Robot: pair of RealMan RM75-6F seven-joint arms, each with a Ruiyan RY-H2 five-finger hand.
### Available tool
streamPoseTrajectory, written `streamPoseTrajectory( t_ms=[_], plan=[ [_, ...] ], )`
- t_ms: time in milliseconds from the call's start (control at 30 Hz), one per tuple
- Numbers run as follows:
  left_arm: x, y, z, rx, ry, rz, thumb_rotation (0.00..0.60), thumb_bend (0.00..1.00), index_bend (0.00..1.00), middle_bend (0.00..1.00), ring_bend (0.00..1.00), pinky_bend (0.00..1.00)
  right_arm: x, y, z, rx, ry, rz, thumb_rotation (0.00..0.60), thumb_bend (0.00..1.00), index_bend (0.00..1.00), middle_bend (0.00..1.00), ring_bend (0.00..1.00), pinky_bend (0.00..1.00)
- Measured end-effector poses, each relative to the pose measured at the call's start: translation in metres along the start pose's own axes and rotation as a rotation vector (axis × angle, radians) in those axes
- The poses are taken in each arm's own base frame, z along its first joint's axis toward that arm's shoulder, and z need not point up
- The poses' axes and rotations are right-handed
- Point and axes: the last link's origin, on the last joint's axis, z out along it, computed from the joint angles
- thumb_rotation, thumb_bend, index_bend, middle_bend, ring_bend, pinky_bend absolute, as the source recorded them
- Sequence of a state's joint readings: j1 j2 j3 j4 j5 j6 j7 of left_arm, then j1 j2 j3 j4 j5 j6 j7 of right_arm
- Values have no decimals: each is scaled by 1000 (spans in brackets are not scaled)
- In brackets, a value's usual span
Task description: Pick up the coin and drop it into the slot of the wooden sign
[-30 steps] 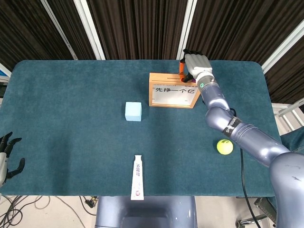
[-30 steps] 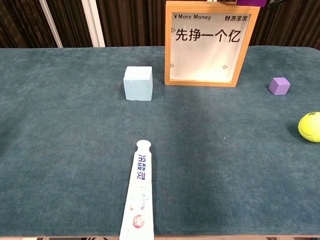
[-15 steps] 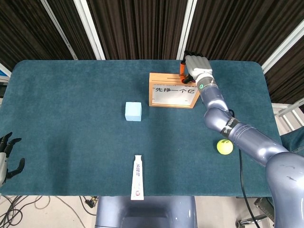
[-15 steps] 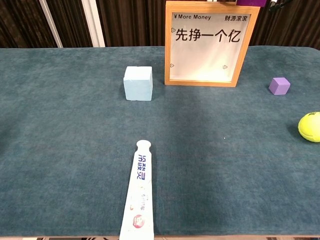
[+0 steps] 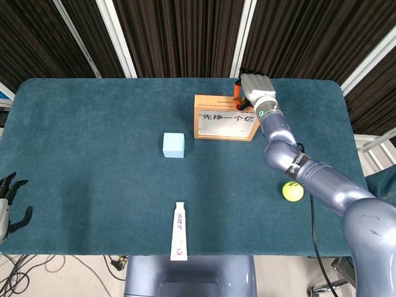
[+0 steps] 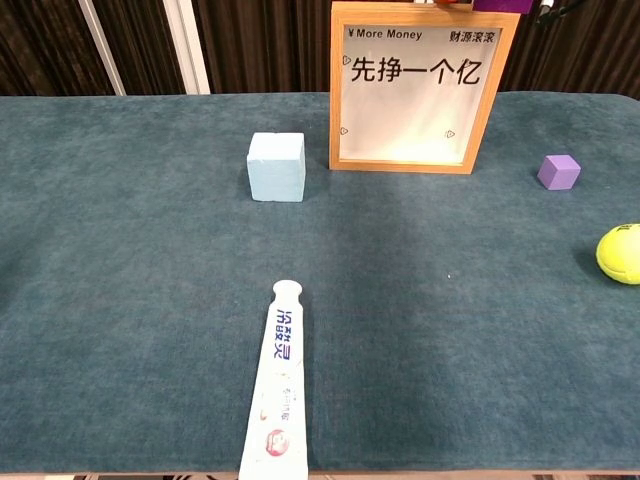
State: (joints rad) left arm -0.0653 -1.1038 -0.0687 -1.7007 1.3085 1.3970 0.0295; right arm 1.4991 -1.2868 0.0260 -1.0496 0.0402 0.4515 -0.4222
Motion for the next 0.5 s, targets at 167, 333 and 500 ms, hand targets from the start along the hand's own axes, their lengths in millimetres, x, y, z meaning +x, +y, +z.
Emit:
streamPoseTrajectory(
  t_ms=[167,333,500],
  plan=[
    [0,0,0,0,-1,0,600,423,203,4,0,76,0,0,1,-4,-1,-1,600,476,560,28,0,0],
    [0,0,0,0,-2,0,600,435,203,3,0,76,0,1,2,-8,0,0,600,476,544,25,0,0],
    [0,0,0,1,-2,1,600,450,203,3,0,76,-1,1,2,-9,-11,-7,600,476,540,20,0,0]
  ],
)
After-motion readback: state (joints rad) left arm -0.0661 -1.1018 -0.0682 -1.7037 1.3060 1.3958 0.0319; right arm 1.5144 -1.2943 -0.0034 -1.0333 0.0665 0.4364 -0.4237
